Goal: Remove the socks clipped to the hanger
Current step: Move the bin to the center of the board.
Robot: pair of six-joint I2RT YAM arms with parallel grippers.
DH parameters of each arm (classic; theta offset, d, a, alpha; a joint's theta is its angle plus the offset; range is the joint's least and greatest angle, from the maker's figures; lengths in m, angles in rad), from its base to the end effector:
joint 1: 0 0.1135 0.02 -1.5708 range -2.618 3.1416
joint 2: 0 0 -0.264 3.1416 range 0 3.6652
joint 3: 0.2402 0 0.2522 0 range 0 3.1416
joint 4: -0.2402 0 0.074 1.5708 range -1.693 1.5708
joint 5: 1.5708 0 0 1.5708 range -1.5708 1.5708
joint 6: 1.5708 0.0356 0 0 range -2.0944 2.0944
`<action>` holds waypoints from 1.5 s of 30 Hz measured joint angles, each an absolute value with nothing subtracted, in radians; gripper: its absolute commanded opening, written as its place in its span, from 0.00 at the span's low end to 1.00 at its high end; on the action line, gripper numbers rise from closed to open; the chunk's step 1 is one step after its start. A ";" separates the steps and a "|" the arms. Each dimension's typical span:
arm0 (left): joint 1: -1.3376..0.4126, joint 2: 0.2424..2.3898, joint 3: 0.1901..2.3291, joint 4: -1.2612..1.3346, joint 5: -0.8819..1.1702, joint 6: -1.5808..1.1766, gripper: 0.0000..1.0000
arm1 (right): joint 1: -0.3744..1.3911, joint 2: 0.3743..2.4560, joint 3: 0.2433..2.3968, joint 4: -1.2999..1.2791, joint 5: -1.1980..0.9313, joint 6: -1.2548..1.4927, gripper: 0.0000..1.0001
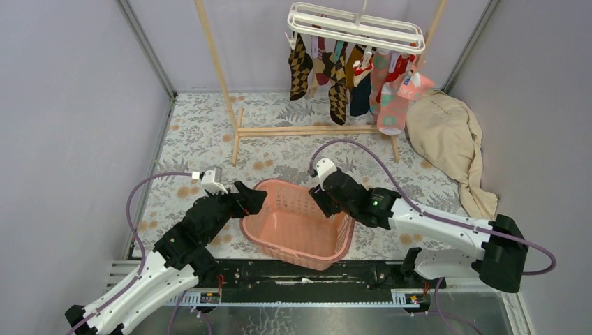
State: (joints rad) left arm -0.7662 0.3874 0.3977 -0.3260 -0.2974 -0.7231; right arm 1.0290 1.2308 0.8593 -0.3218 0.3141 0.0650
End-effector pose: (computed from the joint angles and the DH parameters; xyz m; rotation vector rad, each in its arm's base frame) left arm 0.0956 -0.0775 0.2422 -0.1680 1.9331 -0.7358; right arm 0.1461 0.2213 0.2604 -0.8864 2.0517 0.2426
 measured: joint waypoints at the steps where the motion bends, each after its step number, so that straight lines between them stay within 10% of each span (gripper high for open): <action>1: -0.766 0.382 0.398 -0.326 -0.299 -0.723 0.99 | 1.030 1.210 0.846 -0.315 0.332 0.070 0.46; 11: -0.766 0.451 0.398 -0.277 -0.319 -0.716 0.99 | 1.034 1.213 0.802 -0.166 0.509 0.076 0.52; 20: -0.766 0.514 0.398 -0.199 -0.319 -0.709 0.99 | 1.034 1.193 0.807 -0.140 0.572 0.104 0.99; 38: -0.767 0.717 0.416 -0.044 -0.327 -0.645 0.99 | 1.019 0.635 0.623 -0.218 0.805 0.273 0.96; 45: -0.767 0.754 0.439 0.025 -0.366 -0.611 0.99 | 0.703 0.581 0.606 -0.140 0.726 0.295 0.95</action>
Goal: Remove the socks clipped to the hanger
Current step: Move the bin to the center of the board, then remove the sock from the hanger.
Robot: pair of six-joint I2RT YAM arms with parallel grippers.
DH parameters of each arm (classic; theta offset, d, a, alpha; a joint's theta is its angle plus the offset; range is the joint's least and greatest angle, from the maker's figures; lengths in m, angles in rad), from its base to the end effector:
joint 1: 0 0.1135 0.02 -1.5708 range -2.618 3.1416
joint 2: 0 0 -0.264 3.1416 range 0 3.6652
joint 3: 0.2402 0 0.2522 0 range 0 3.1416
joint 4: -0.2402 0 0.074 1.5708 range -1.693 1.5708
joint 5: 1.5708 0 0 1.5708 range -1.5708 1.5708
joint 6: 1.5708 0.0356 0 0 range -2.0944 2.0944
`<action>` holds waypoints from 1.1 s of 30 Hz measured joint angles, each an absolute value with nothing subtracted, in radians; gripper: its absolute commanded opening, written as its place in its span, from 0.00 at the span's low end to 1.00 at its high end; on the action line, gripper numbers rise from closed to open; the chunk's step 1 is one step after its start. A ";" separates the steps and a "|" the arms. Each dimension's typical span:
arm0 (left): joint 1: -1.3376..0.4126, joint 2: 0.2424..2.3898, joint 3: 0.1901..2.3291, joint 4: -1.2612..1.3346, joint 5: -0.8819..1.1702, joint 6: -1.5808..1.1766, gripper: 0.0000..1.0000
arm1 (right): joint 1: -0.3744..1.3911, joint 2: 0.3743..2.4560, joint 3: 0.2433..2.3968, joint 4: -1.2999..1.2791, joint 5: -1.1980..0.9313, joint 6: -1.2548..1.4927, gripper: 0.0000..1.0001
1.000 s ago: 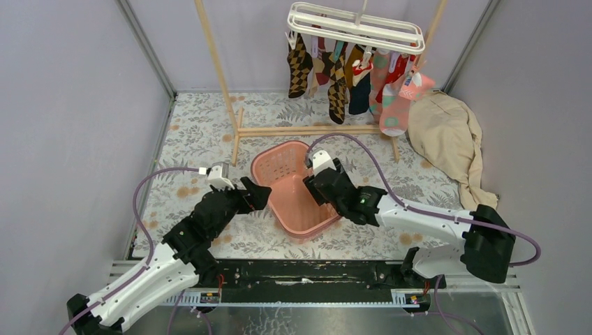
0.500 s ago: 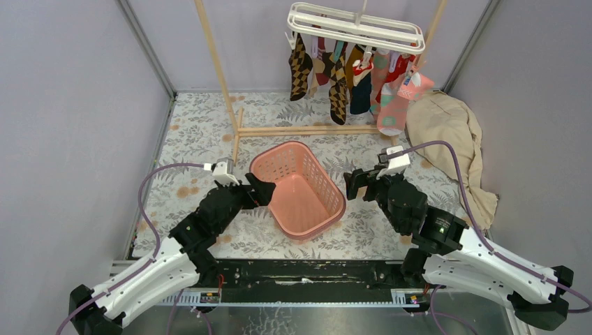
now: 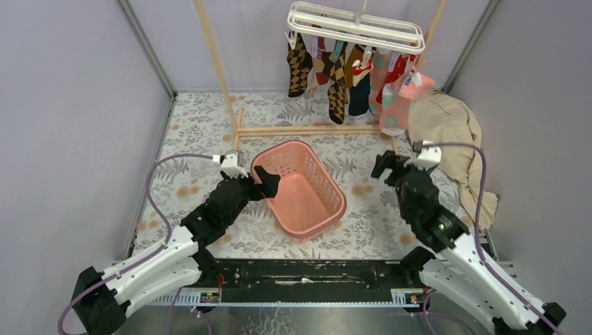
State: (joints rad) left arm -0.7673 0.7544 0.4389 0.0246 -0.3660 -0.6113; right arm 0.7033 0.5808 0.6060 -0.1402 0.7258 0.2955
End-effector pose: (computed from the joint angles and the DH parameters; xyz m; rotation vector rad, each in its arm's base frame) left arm 0.1397 -0.1171 0.2446 -0.1111 1.8845 -0.6184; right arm 0.1241 0.0742 0.3130 0.2025 1.6464 0.1468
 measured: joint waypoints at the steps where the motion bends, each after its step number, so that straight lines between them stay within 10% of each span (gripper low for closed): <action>1: -0.767 0.764 0.445 0.031 -0.370 -0.607 0.99 | 0.641 0.629 0.639 -0.136 0.677 0.300 0.95; 33: -0.768 0.829 0.455 0.187 -0.478 -0.483 0.99 | -0.054 1.131 0.688 0.258 0.030 0.496 0.93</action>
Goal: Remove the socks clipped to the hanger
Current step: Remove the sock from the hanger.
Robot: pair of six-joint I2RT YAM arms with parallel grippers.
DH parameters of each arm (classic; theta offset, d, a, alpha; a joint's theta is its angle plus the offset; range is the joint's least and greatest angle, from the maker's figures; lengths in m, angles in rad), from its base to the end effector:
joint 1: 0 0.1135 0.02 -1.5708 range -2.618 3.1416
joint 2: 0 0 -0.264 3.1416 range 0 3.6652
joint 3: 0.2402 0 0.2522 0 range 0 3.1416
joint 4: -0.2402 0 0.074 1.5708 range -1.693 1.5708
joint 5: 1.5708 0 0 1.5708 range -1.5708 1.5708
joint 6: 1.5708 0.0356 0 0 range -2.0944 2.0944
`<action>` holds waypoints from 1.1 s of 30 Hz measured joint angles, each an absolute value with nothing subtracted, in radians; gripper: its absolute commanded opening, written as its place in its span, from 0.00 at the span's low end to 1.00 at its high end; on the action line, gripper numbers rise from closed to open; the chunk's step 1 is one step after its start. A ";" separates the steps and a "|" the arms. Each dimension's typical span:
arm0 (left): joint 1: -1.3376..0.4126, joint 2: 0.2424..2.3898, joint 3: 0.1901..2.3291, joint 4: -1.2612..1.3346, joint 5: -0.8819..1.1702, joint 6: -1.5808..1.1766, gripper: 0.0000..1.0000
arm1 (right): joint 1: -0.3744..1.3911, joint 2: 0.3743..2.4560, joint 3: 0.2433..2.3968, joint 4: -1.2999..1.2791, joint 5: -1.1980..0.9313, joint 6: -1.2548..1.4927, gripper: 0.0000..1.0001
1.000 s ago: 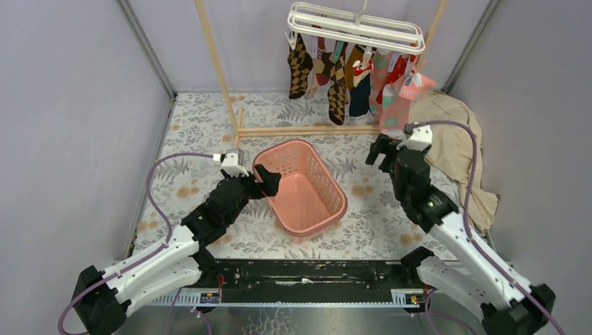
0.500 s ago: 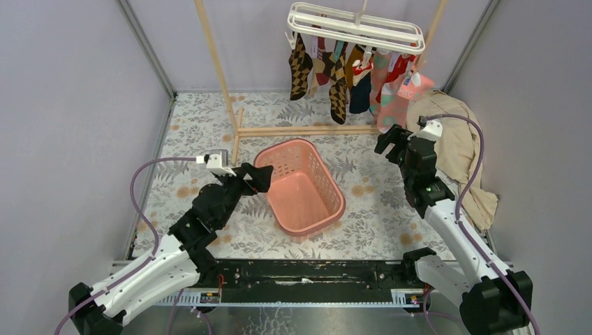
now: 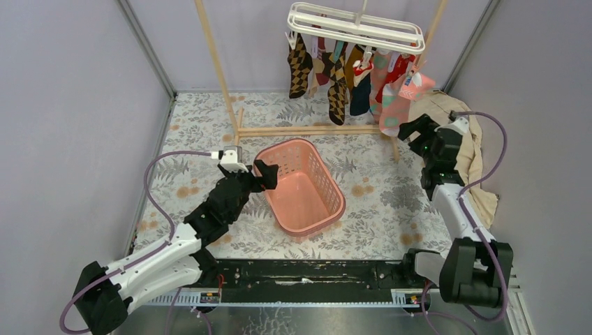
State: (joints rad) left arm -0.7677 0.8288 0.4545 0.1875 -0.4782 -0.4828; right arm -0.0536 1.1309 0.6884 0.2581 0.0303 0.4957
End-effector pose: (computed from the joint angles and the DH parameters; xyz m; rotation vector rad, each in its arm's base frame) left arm 0.1519 -0.1238 0.2548 -0.1002 1.7596 -0.4965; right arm 0.2619 -0.0151 0.2816 0.4999 1.6921 0.2953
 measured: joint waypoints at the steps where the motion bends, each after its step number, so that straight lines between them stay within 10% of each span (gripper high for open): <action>1: -0.768 0.818 0.455 0.188 -0.474 -0.483 0.99 | -0.091 1.149 0.688 0.292 -0.014 0.516 0.93; 13: -0.768 0.759 0.454 0.187 -0.421 -0.487 0.99 | -0.204 1.412 0.628 0.745 -0.358 0.710 0.89; 33: -0.768 0.728 0.450 0.183 -0.405 -0.488 0.99 | -0.199 1.607 0.714 1.018 -0.356 0.776 0.83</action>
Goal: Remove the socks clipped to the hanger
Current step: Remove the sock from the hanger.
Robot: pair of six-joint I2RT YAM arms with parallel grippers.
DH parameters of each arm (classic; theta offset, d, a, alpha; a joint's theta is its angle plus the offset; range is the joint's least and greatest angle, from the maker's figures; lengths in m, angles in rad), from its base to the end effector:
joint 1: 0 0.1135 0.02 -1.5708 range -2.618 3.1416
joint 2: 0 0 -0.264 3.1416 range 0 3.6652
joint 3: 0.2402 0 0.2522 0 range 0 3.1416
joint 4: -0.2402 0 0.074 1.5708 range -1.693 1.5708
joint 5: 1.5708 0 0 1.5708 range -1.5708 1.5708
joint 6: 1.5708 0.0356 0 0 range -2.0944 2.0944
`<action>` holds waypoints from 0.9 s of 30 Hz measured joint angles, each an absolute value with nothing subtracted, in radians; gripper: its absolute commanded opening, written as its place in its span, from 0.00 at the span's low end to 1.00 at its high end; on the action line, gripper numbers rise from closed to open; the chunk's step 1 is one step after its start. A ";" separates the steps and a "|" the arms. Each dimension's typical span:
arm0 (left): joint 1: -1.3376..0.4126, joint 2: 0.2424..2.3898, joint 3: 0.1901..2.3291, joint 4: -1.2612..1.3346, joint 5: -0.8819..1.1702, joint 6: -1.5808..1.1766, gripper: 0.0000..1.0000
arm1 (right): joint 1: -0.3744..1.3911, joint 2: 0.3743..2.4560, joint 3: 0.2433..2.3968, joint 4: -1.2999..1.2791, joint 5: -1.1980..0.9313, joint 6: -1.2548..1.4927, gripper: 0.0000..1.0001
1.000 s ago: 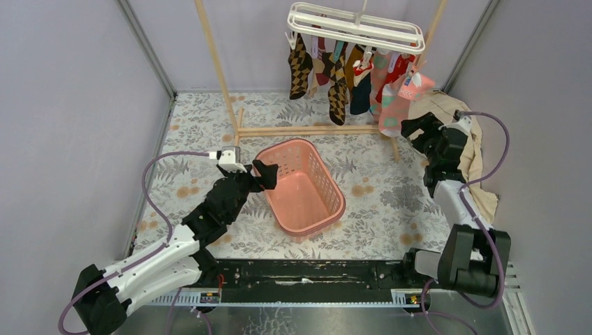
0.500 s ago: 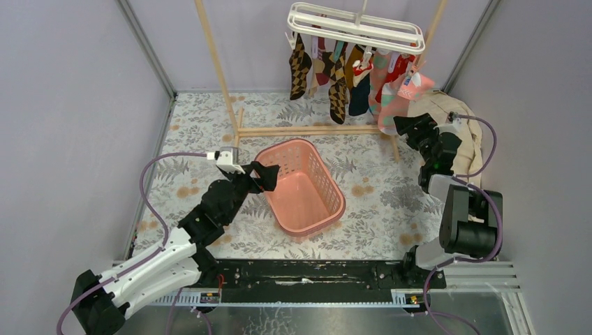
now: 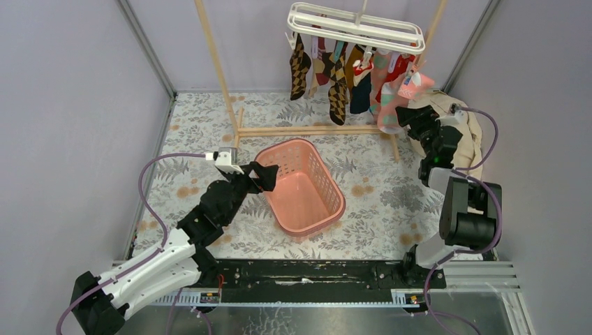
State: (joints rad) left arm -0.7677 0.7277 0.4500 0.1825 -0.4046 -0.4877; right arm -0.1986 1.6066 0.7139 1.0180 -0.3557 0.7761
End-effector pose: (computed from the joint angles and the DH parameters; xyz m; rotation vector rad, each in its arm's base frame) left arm 0.1401 -0.1157 0.2695 -0.0751 1.6933 -0.6130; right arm 0.3322 -0.0542 0.2376 0.4222 1.4341 0.7253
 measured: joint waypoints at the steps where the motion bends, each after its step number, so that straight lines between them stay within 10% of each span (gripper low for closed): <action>1: -0.768 0.726 0.448 0.182 -0.405 -0.488 0.99 | -0.197 1.586 0.706 1.013 -0.352 0.767 0.83; 10: -0.768 0.727 0.446 0.180 -0.410 -0.489 0.99 | -0.118 1.254 0.794 0.805 -0.271 0.632 0.88; 27: -0.768 0.675 0.417 0.163 -0.437 -0.495 0.99 | -0.115 1.258 0.824 0.728 -0.177 0.621 0.72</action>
State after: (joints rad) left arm -0.7677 0.6750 0.4171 0.1631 -0.4366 -0.4953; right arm -0.1154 1.2579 0.8242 0.7280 -0.1772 0.6209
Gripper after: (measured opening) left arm 0.986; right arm 0.791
